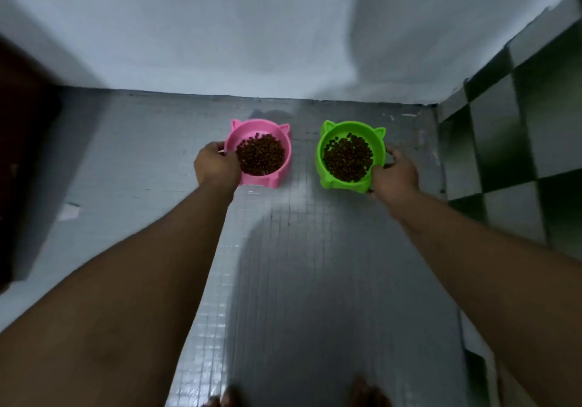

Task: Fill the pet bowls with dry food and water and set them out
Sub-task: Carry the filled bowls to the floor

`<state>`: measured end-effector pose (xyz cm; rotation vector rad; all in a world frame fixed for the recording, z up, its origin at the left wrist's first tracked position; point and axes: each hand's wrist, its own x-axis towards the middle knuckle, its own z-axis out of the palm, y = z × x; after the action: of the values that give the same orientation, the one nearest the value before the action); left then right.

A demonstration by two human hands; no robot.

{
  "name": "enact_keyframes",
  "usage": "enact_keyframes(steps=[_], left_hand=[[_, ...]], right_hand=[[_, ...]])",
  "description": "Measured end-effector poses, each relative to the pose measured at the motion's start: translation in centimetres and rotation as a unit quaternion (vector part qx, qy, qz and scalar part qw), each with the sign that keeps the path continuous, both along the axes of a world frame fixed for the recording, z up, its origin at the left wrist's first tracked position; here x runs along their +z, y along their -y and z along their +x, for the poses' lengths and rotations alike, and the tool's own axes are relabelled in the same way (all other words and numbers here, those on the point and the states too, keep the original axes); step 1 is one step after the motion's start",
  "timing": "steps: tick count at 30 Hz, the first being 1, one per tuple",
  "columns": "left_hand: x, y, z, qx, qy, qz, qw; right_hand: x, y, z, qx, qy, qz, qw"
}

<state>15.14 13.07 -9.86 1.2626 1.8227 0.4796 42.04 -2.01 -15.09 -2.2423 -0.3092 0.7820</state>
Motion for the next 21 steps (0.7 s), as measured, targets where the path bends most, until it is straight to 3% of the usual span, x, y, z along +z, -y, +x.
enact_keyframes(steps=[5, 10, 21], left_hand=[[-6.0, -2.8, 2.4, 0.025, -0.037, 0.043, 0.998], [-6.3, -3.7, 2.6, 0.004, -0.109, 0.057, 0.992], [-7.2, -4.5, 1.2, -0.021, -0.063, 0.034, 0.997]], right_hand=[[-6.3, -3.4, 2.7, 0.021, 0.028, -0.002, 0.999], [-9.9, -3.9, 4.4, 0.004, 0.068, 0.009, 0.998], [-5.6, -4.4, 1.1, 0.046, 0.095, 0.003, 0.994]])
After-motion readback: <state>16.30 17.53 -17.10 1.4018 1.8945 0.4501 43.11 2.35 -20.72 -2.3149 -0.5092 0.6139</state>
